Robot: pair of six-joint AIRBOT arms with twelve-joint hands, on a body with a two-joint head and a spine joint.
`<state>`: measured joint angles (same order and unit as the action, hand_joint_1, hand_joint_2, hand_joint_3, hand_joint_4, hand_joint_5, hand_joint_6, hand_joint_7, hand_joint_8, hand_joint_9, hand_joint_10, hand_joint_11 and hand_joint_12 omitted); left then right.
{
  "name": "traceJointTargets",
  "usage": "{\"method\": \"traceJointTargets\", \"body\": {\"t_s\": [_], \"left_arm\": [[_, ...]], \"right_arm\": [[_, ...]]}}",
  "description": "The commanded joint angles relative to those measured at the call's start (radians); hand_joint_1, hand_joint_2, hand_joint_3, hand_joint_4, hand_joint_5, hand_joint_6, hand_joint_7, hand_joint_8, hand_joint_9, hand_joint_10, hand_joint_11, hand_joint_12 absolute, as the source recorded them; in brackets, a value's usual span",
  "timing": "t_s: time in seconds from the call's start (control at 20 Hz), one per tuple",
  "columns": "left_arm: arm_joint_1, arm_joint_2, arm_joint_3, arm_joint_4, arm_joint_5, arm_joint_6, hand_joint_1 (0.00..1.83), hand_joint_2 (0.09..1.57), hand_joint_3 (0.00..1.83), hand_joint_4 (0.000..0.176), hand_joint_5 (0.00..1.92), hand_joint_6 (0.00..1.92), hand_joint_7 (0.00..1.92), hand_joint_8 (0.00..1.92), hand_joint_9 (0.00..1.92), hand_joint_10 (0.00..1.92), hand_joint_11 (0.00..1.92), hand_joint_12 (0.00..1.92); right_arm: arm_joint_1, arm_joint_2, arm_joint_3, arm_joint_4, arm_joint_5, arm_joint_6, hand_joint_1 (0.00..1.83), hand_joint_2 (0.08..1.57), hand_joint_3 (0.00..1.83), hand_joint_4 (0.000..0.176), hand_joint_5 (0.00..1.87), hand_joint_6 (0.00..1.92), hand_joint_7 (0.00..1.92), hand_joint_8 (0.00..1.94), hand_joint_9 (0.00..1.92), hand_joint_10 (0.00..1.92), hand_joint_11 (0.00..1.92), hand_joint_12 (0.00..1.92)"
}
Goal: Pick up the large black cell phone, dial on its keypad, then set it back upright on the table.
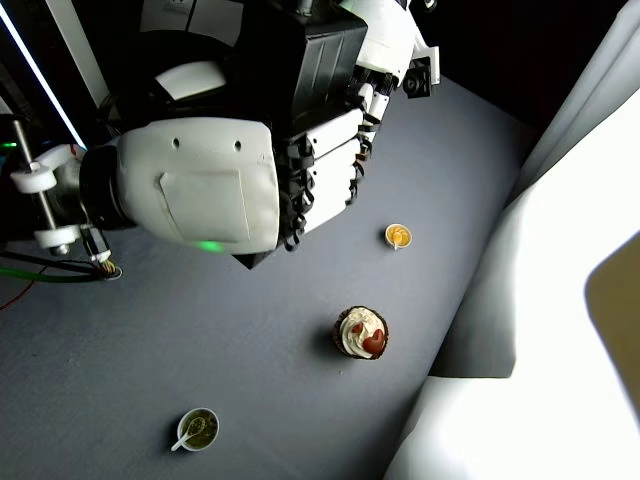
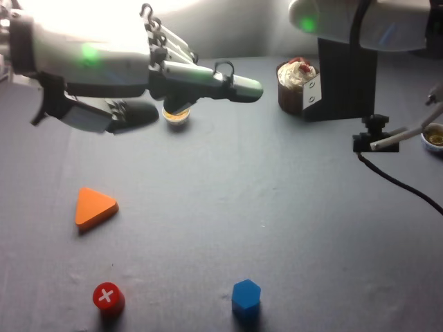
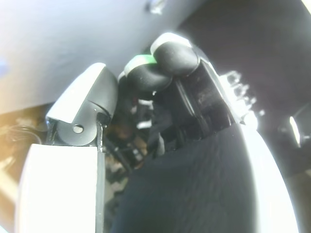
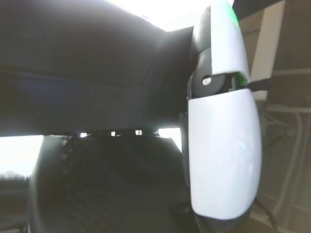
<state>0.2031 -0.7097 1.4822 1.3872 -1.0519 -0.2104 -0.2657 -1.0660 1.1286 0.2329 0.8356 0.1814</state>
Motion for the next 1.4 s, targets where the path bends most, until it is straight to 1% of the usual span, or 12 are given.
{"method": "traceJointTargets", "body": {"t_s": [0.0,0.05,0.15,0.4,0.45,0.55,0.65,1.0,1.05,1.1,1.25,1.35], "left_arm": [[-0.029,0.001,-0.003,-0.088,-0.125,-0.009,1.34,1.07,0.54,0.121,0.00,0.00,0.57,1.78,0.74,1.92,0.65,1.92],[-0.029,0.004,-0.002,-0.079,-0.159,-0.015,1.30,1.14,0.43,0.120,0.00,0.00,0.57,1.77,0.76,1.92,0.66,1.92],[-0.031,0.006,0.006,-0.059,-0.225,-0.021,1.47,0.97,0.72,0.121,0.00,0.00,0.55,1.79,0.64,1.92,0.60,1.92],[-0.030,0.008,0.025,-0.051,-0.305,-0.019,1.29,1.16,0.38,0.136,0.00,0.00,0.56,1.77,0.78,1.92,0.68,1.92],[-0.030,0.010,0.027,-0.047,-0.304,-0.021,1.44,1.04,0.61,0.136,0.00,0.00,0.54,1.78,0.65,1.92,0.62,1.92],[-0.024,0.007,0.046,-0.076,-0.325,0.000,1.48,0.94,0.77,0.125,0.00,0.00,0.56,1.79,0.66,1.92,0.58,1.92],[-0.026,0.004,0.049,-0.060,-0.358,0.027,1.30,1.12,0.47,0.125,0.00,0.00,0.57,1.78,0.77,1.92,0.63,1.92],[-0.025,0.000,0.059,-0.058,-0.391,0.044,1.48,0.95,0.75,0.100,0.00,0.00,0.55,1.79,0.65,1.92,0.62,1.92],[-0.025,0.000,0.059,-0.039,-0.394,0.063,1.33,1.13,0.47,0.066,0.00,0.00,0.55,1.79,0.72,1.92,0.62,1.92],[-0.025,0.000,0.058,-0.030,-0.396,0.072,1.33,1.13,0.47,0.066,0.00,0.00,0.55,1.79,0.72,1.92,0.62,1.92],[-0.023,0.000,0.054,-0.014,-0.402,0.120,1.27,1.29,0.14,0.107,0.07,0.00,0.54,1.76,0.86,1.92,1.02,1.92],[-0.018,0.003,0.046,-0.016,-0.389,0.123,1.26,1.30,0.03,0.053,0.15,0.02,0.61,1.62,0.59,1.86,0.51,1.92]], "right_arm": [[0.004,0.005,0.009,0.006,0.185,0.019,1.36,1.16,0.00,0.000,0.90,0.91,0.90,1.21,0.80,1.42,0.69,1.51],[-0.005,-0.002,0.017,0.017,0.203,0.019,1.36,1.16,0.00,0.000,0.90,0.90,0.89,1.23,0.78,1.44,0.68,1.53],[-0.029,-0.012,0.032,0.035,0.232,0.019,1.37,1.15,0.00,0.000,0.92,0.88,0.92,1.18,0.81,1.40,0.71,1.48],[-0.084,-0.032,0.054,0.048,0.278,0.075,1.36,1.16,0.00,0.000,0.90,0.91,0.88,1.25,0.77,1.45,0.64,1.55],[-0.091,-0.037,0.057,0.048,0.289,0.088,1.36,1.16,0.00,0.000,0.91,0.91,0.89,1.22,0.78,1.44,0.66,1.53],[-0.115,-0.052,0.069,0.048,0.329,0.115,1.36,1.15,0.00,0.000,0.91,0.92,0.89,1.20,0.80,1.42,0.70,1.50],[-0.142,-0.074,0.085,0.048,0.370,0.140,1.36,1.16,0.00,0.000,0.88,0.95,0.89,1.21,0.79,1.44,0.69,1.50],[-0.217,-0.131,0.111,0.048,0.463,0.169,1.36,1.17,0.00,0.000,0.86,0.95,0.88,1.24,0.79,1.46,0.70,1.54],[-0.227,-0.141,0.118,0.048,0.472,0.169,1.36,1.17,0.00,0.000,0.88,0.92,0.87,1.24,0.78,1.47,0.69,1.55],[-0.231,-0.147,0.123,0.048,0.474,0.169,1.36,1.17,0.00,0.000,0.88,0.92,0.87,1.24,0.78,1.47,0.69,1.55],[-0.247,-0.173,0.147,0.048,0.482,0.169,1.36,1.17,0.00,0.000,0.86,0.95,0.87,1.24,0.79,1.46,0.72,1.51],[-0.256,-0.188,0.160,0.048,0.483,0.169,1.36,1.17,0.00,0.000,0.88,0.94,0.88,1.24,0.79,1.44,0.71,1.52]]}}
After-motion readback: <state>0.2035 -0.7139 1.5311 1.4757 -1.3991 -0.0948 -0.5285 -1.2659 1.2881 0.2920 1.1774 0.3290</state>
